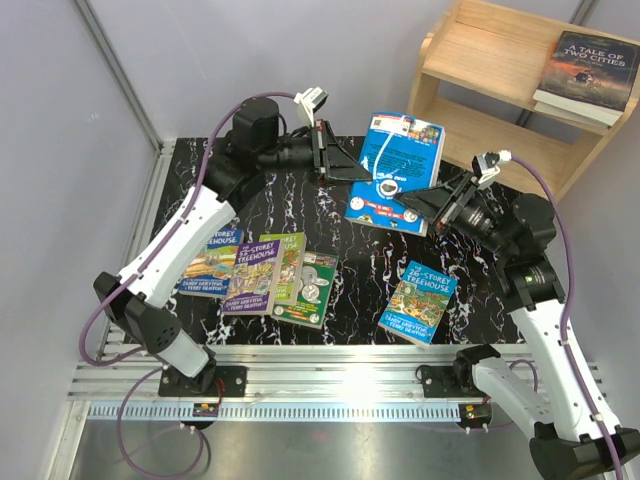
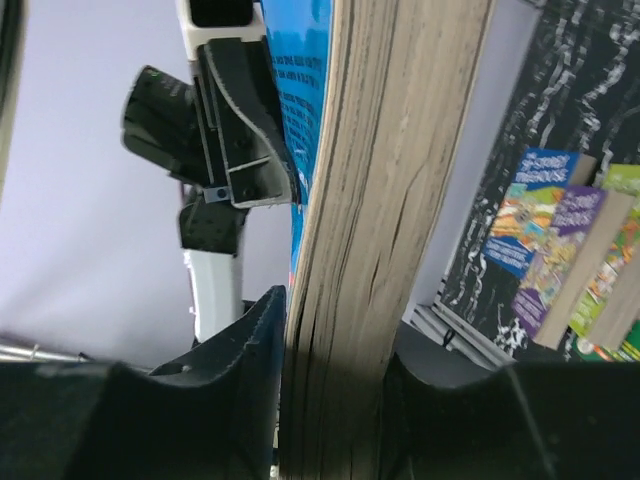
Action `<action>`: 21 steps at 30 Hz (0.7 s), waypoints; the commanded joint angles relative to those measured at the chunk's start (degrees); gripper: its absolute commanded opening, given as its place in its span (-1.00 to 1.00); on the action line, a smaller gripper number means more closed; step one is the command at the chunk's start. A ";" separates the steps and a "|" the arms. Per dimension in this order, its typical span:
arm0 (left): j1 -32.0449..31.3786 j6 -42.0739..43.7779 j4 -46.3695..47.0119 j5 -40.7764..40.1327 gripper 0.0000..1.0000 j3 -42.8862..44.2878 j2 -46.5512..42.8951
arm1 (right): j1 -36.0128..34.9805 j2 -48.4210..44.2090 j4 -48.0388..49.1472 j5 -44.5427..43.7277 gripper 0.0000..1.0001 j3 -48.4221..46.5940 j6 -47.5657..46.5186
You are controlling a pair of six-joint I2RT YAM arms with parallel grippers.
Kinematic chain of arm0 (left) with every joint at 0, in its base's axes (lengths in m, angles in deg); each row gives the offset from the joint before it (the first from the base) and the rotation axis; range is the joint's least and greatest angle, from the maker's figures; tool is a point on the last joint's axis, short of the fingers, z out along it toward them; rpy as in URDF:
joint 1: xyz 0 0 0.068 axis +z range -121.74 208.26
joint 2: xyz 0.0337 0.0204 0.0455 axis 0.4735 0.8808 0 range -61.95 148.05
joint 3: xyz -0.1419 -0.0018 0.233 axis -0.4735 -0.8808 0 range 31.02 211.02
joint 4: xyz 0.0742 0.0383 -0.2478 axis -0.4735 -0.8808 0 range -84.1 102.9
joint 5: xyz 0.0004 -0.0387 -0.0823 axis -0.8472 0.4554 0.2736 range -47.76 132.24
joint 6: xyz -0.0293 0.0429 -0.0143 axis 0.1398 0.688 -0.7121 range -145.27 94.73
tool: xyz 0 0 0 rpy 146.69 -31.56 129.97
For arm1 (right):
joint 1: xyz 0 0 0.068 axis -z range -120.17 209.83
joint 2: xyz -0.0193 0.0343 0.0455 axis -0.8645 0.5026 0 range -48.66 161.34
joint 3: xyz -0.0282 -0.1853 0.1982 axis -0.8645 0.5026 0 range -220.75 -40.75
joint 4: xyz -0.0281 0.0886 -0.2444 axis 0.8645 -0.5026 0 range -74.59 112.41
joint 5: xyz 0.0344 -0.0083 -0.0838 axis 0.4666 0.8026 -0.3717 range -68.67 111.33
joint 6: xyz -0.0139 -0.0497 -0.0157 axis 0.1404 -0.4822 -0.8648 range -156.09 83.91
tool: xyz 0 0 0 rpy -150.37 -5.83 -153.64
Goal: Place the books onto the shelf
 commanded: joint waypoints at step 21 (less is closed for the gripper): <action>-0.83 17.93 -20.32 -13.45 0.97 9.36 -0.19 | -0.46 15.45 -43.73 -17.62 -1.00 -51.64 -33.77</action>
